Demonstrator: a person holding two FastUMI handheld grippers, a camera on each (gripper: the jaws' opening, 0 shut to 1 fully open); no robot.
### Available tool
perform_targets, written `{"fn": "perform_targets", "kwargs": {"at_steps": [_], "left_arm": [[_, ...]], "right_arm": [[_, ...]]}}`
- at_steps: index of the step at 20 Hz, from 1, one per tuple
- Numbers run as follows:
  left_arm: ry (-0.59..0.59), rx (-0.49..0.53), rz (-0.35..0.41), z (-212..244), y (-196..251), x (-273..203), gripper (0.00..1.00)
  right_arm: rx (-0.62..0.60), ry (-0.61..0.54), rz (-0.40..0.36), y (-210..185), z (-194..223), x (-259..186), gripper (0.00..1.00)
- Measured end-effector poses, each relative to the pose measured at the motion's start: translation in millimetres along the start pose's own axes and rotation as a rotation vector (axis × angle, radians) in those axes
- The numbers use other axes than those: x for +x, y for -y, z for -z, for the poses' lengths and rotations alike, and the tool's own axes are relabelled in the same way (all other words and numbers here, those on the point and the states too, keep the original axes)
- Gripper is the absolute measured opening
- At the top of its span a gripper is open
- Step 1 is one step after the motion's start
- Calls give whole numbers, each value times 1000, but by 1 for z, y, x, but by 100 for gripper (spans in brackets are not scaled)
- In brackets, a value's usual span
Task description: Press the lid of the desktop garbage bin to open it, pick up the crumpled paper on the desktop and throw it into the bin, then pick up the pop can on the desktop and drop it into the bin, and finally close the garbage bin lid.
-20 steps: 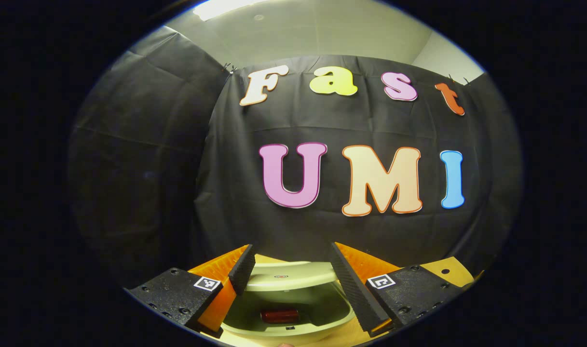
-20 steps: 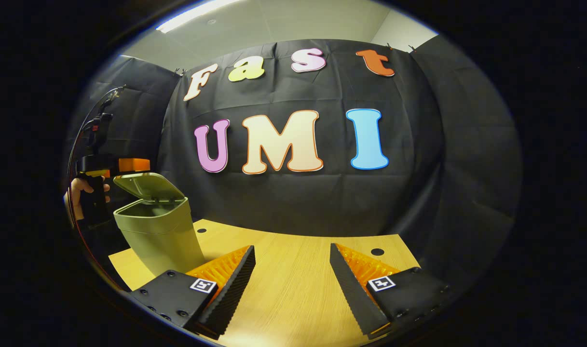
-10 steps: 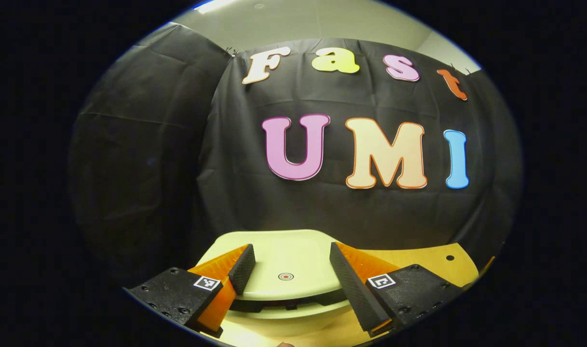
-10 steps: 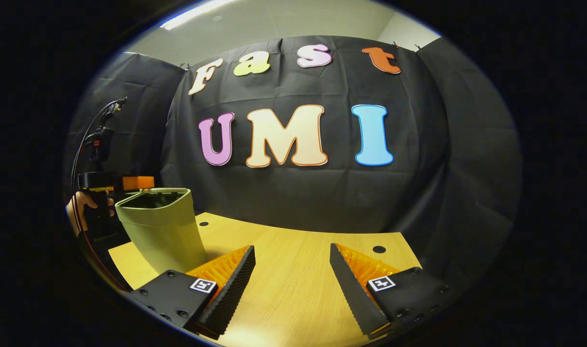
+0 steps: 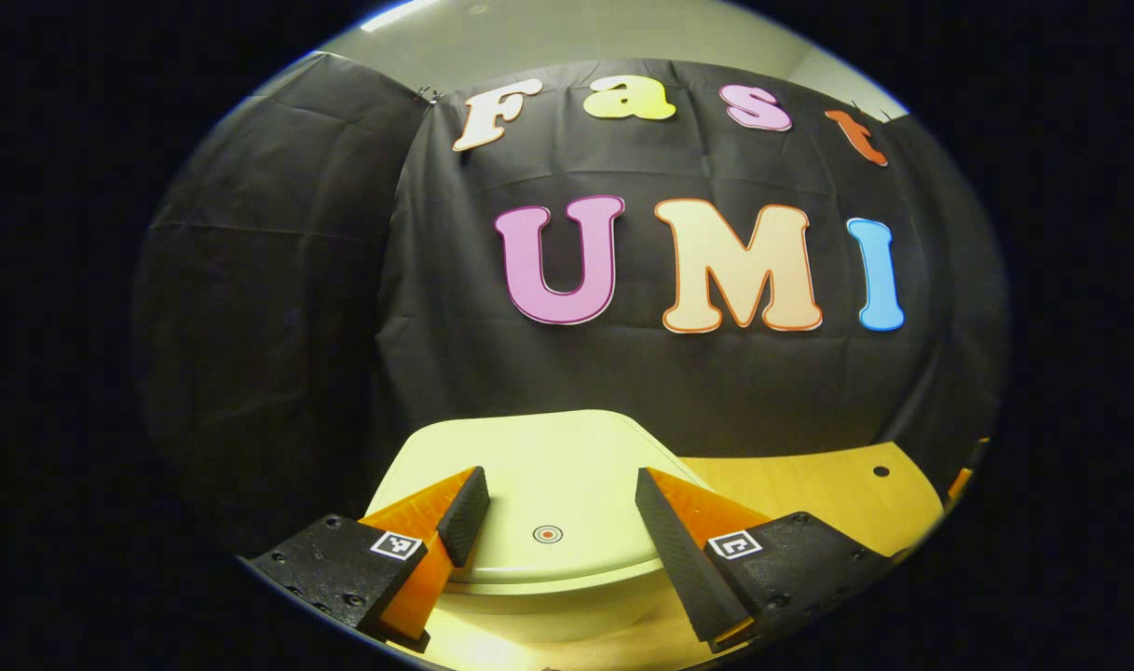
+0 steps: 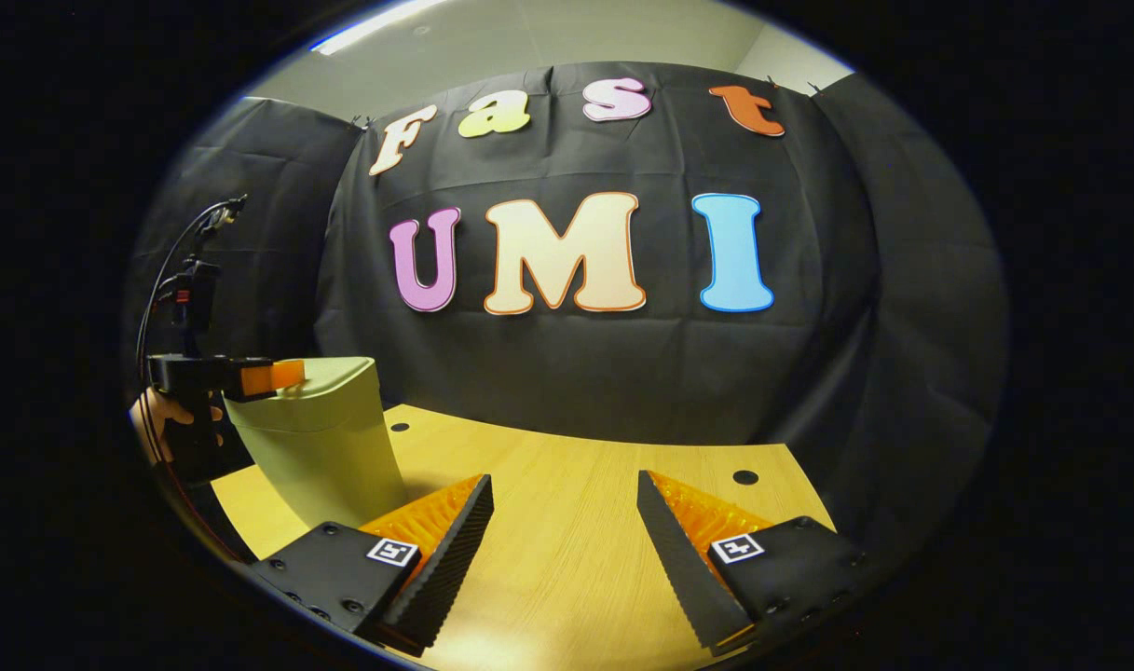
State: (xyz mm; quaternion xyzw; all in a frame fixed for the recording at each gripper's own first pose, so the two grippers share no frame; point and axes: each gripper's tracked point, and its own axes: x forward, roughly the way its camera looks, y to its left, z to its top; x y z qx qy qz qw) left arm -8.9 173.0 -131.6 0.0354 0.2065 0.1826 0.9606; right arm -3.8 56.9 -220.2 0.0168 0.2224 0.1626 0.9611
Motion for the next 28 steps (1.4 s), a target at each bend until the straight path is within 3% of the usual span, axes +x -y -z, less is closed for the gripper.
{"fn": "perform_targets", "kwargs": {"at_steps": [7, 11, 13, 15, 20, 23, 28], "left_arm": [[92, -71, 77, 4, 0, -10, 96], [194, -89, 109, -13, 14, -23, 94], [292, -110, 150, -37, 36, -37, 92], [361, -63, 196, -59, 58, -41, 93], [367, -95, 342, -74, 118, -61, 93], [398, -72, 396, -81, 149, -76, 93], [421, -48, 497, -86, 189, -98, 93]], "right_arm": [[41, 25, -23, -17, -14, 0, 98], [36, 122, 8, -9, -53, -10, 98], [28, 176, 38, -1, -72, -16, 98], [31, 212, 65, 4, -87, -21, 98], [57, 314, 124, 18, -127, -46, 99], [66, 381, 160, 29, -145, -62, 96], [71, 422, 188, 37, -156, -76, 99]]}}
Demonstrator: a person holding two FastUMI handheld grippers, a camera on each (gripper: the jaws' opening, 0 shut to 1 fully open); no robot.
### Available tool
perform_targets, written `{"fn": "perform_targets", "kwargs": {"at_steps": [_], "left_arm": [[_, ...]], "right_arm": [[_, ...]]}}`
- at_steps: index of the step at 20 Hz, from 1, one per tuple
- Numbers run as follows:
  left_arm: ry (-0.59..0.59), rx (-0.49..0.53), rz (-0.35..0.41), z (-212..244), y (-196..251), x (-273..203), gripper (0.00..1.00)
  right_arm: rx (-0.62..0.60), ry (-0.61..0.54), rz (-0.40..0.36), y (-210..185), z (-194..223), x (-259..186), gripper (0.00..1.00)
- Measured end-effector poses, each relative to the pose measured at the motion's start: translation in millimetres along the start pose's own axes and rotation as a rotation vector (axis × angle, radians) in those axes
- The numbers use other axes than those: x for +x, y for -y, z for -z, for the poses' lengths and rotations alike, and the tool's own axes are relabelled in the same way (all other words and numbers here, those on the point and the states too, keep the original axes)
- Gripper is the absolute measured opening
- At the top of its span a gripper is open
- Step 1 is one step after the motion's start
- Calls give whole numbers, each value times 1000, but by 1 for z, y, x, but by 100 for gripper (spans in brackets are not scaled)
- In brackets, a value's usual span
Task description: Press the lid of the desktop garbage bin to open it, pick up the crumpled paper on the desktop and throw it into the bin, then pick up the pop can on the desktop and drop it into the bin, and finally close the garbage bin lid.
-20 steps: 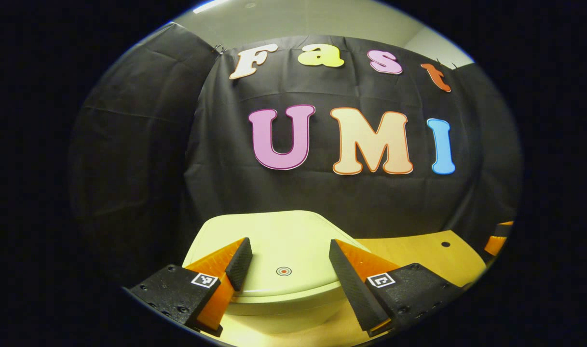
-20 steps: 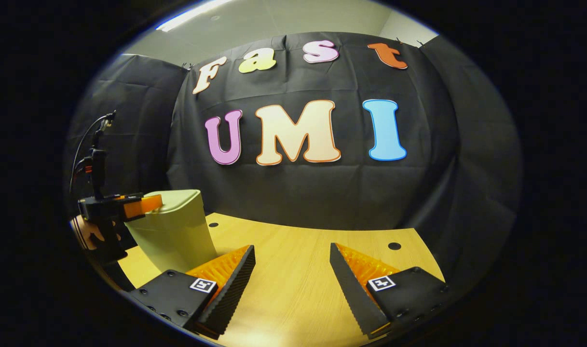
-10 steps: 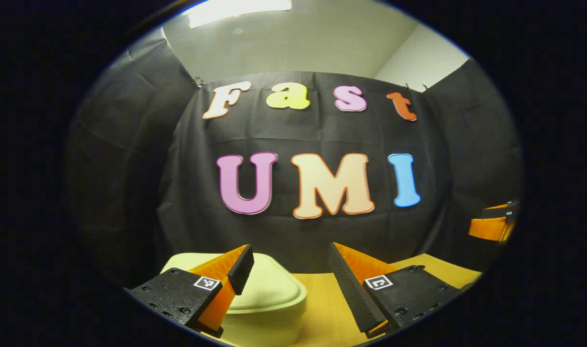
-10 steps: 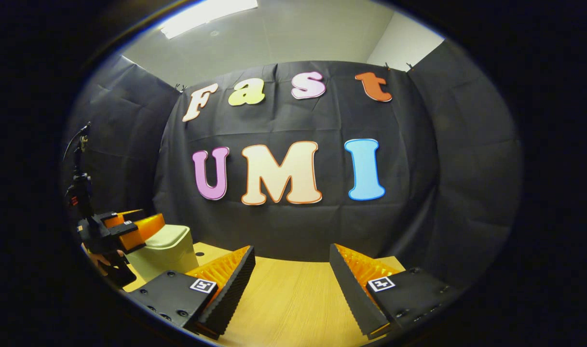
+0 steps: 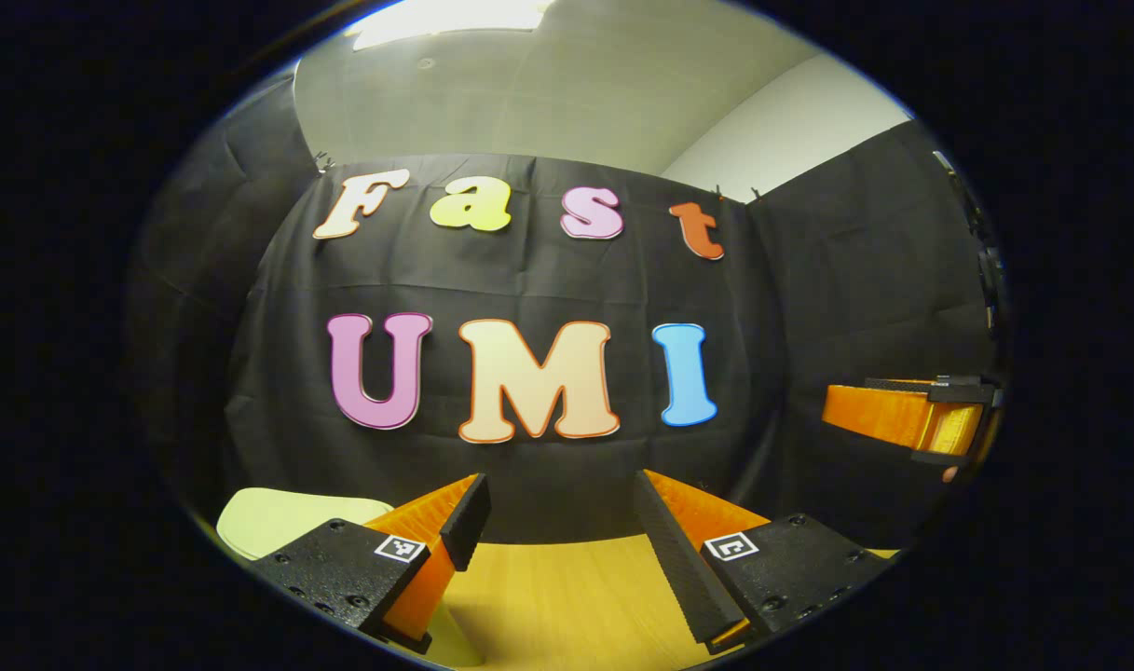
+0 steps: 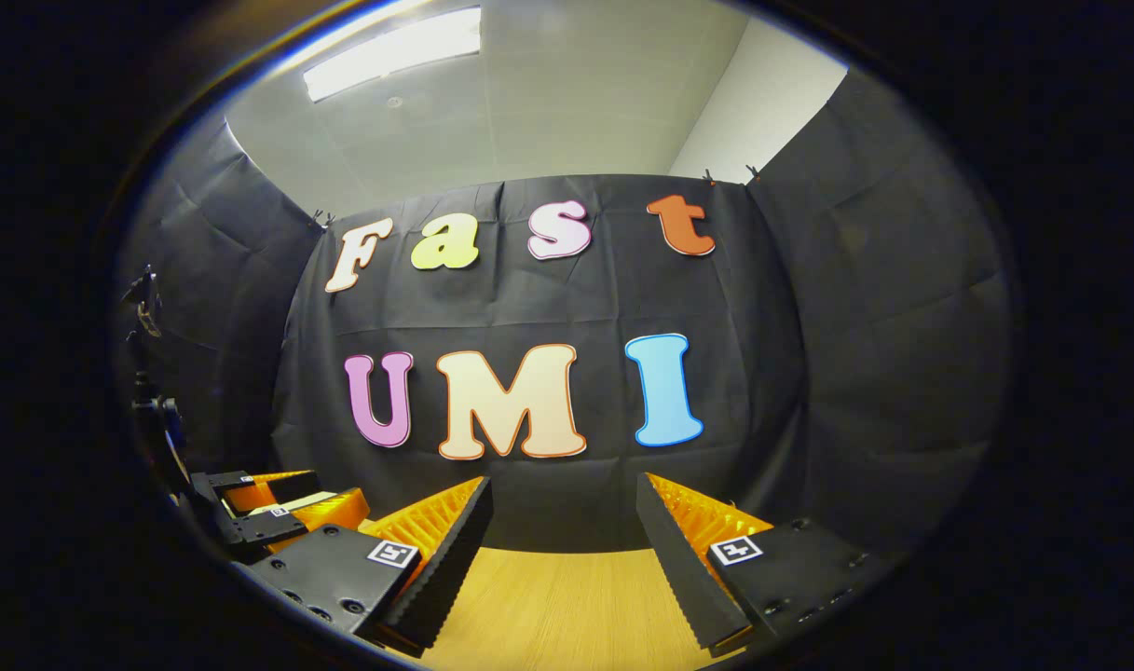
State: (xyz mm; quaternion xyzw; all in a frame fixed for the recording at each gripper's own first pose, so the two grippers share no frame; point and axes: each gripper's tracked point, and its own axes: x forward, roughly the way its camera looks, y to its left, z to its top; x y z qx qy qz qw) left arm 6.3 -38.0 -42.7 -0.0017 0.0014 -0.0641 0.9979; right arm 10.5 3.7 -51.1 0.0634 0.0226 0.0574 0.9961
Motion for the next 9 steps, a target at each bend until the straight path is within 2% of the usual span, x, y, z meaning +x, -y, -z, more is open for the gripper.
{"fn": "perform_targets", "kwargs": {"at_steps": [3, 4, 5, 9], "left_arm": [[11, -1, 4, -5, 3, -3, 96], [11, -8, 0, -5, 1, -2, 93], [12, -16, -2, -6, 1, -3, 96], [3, -6, -9, -6, -7, -4, 94]], "right_arm": [[-1, 8, 2, 0, -3, -3, 98], [-3, 11, 2, -1, -4, -4, 97], [-6, 13, 2, -1, -4, -4, 97], [-8, 9, -8, -8, -4, -4, 98]]}}
